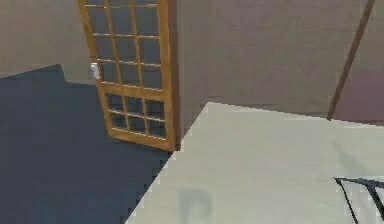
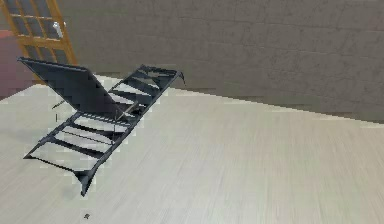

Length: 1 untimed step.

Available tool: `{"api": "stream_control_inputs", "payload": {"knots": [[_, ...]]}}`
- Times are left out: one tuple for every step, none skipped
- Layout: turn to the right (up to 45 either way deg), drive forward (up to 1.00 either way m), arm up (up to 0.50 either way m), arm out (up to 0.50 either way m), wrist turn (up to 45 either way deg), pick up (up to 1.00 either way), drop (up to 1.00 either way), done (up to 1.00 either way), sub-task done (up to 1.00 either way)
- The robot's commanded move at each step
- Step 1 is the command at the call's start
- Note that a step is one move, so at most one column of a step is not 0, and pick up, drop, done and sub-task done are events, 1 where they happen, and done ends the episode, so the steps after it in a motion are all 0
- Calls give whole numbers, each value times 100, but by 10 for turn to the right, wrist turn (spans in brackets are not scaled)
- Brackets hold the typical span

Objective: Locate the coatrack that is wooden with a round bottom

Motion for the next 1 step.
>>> {"api": "stream_control_inputs", "payload": {"knots": [[-30,0,0,0,0,0,0,0,0]]}}
